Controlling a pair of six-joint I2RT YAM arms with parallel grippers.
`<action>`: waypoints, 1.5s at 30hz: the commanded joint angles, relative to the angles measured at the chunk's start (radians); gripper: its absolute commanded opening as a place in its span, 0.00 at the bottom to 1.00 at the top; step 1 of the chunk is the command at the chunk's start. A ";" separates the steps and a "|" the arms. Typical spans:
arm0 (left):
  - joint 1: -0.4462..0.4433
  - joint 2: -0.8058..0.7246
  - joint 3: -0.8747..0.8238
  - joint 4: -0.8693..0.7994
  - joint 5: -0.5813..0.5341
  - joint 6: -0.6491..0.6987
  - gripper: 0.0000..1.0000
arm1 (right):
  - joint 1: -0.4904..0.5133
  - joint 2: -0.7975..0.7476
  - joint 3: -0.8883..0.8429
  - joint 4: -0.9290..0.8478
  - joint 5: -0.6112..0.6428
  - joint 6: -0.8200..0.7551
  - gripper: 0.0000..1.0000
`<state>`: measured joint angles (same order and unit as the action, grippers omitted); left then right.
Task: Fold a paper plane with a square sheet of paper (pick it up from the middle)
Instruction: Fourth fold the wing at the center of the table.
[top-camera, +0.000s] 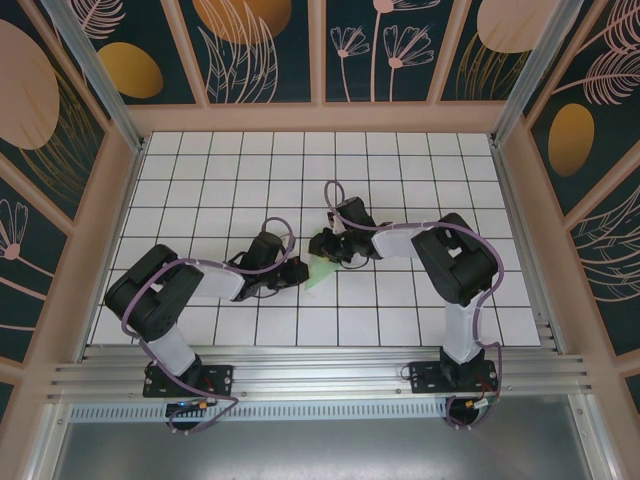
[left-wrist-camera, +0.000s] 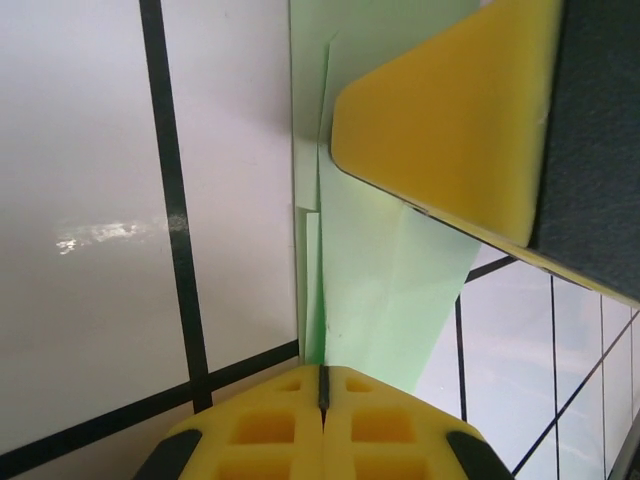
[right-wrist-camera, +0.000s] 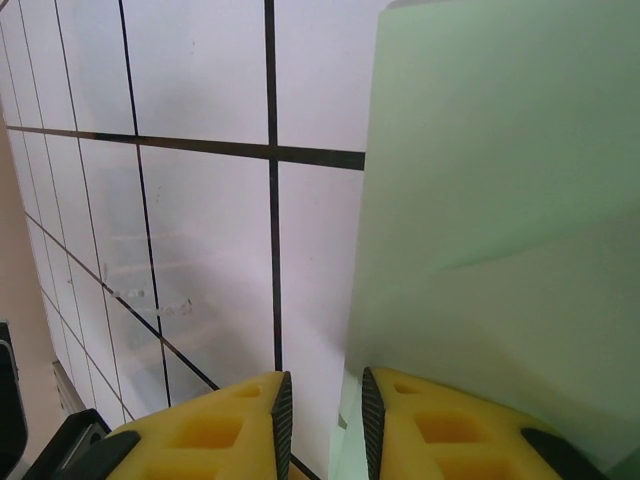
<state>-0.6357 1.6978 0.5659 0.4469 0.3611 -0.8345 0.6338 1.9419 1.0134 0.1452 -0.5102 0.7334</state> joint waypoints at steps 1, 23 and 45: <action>-0.001 -0.003 -0.037 -0.025 -0.040 -0.028 0.00 | -0.003 -0.044 -0.016 -0.009 -0.007 -0.020 0.29; -0.002 0.004 -0.061 -0.011 -0.055 -0.046 0.00 | 0.004 0.046 0.012 0.008 -0.030 -0.031 0.30; -0.002 -0.195 0.022 -0.159 -0.031 0.027 0.18 | 0.019 0.063 0.004 -0.152 0.110 -0.100 0.11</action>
<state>-0.6357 1.5345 0.5541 0.3107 0.3065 -0.8288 0.6434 1.9625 1.0328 0.1009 -0.4721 0.6632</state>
